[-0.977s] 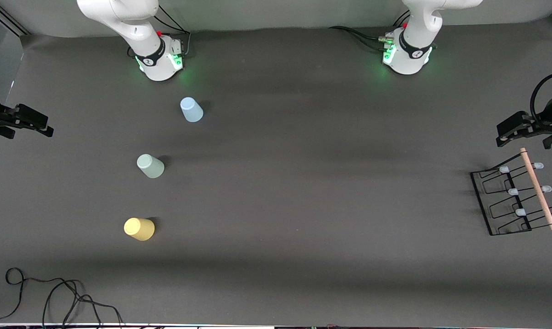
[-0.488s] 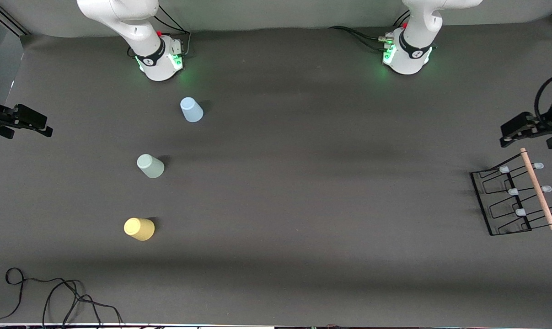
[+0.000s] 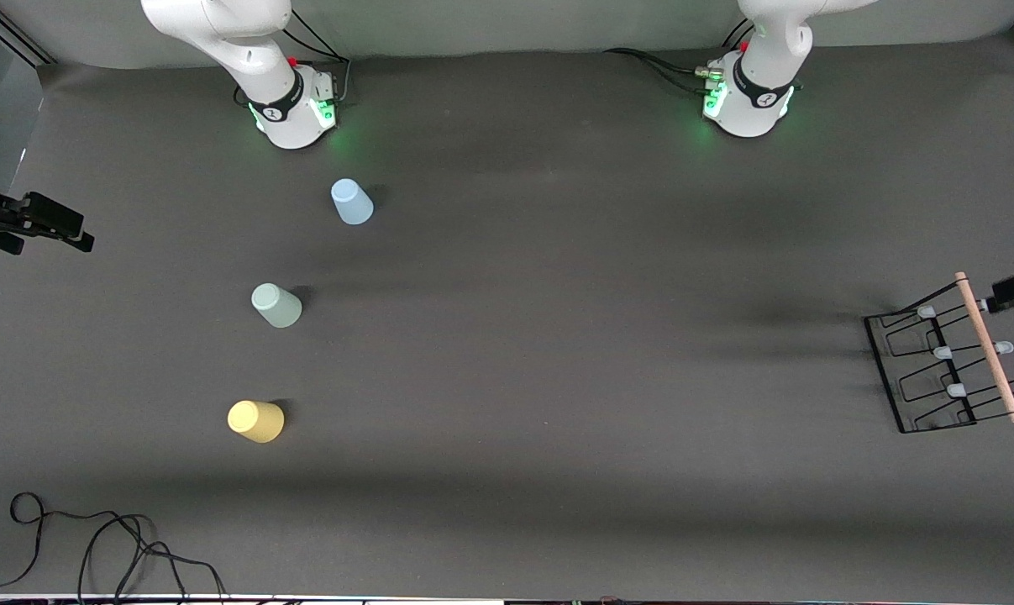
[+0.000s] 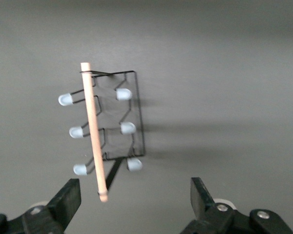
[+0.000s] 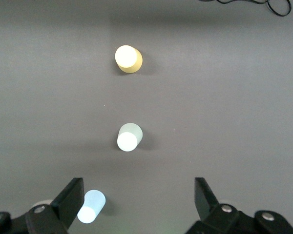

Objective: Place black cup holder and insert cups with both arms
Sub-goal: 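Lower the left gripper onto the wooden handle of the black rack and grasp, then carry the rack with the left gripper while the right gripper reaches the green cup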

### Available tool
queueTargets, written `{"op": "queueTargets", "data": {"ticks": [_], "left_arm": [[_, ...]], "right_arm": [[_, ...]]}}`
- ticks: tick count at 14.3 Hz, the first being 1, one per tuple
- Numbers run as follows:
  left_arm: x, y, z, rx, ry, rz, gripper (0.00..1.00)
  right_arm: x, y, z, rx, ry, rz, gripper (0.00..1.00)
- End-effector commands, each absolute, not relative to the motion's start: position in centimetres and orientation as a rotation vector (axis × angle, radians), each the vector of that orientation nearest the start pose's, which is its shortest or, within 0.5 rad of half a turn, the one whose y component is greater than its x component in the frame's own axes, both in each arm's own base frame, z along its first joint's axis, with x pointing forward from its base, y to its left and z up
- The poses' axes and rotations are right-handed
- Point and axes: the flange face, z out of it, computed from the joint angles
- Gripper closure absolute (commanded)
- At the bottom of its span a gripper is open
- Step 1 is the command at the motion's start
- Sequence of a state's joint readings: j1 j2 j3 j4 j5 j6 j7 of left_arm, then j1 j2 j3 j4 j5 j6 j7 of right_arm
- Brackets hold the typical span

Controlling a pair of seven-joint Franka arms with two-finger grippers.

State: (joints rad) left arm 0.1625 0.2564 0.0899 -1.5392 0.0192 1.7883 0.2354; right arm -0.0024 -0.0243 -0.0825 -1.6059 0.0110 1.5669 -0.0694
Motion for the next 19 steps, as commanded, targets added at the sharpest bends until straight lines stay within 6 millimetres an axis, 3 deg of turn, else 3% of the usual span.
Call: {"op": "queueTargets", "data": {"ticks": [1, 3, 6, 9, 10, 11, 14, 15, 17, 19], "left_arm": [[63.9, 17.7, 45.8, -3.083, 0.0, 0.038, 0.0], [64.4, 20.2, 42.5, -3.075, -0.037, 0.069, 0.0], [64.5, 22.2, 37.2, -3.064, -0.056, 0.163, 0.0], [64.4, 22.7, 34.9, -3.038, -0.036, 0.227, 0.07], [64.3, 22.8, 34.4, -3.04, -0.04, 0.24, 0.19], [64.2, 22.7, 34.1, -3.046, -0.046, 0.245, 0.47], [64.5, 21.8, 34.0, -3.048, -0.04, 0.256, 0.94], [64.4, 21.9, 34.1, -3.049, -0.026, 0.266, 1.0], [64.5, 21.9, 34.8, -3.044, -0.022, 0.256, 1.0], [65.1, 21.3, 37.6, -3.039, -0.008, 0.182, 1.0]], "right_arm": [[53.9, -4.4, 62.3, -3.142, -0.005, 0.012, 0.0], [54.0, -4.4, 62.2, -3.142, -0.003, 0.012, 0.0], [54.0, -4.4, 62.2, -3.142, 0.0, 0.01, 0.0], [54.1, -4.4, 62.2, -3.142, 0.0, 0.01, 0.0], [54.1, -4.4, 62.2, -3.142, 0.0, 0.01, 0.0], [54.1, -4.4, 62.2, -3.142, 0.002, 0.01, 0.0], [54.1, -4.4, 62.1, -3.142, 0.002, 0.012, 0.0], [54.2, -4.2, 61.9, -3.142, -0.003, 0.017, 0.0], [53.9, -4.0, 61.8, -3.14, -0.005, 0.024, 0.0], [53.1, -1.3, 60.3, -3.136, -0.051, 0.07, 0.0]]}}
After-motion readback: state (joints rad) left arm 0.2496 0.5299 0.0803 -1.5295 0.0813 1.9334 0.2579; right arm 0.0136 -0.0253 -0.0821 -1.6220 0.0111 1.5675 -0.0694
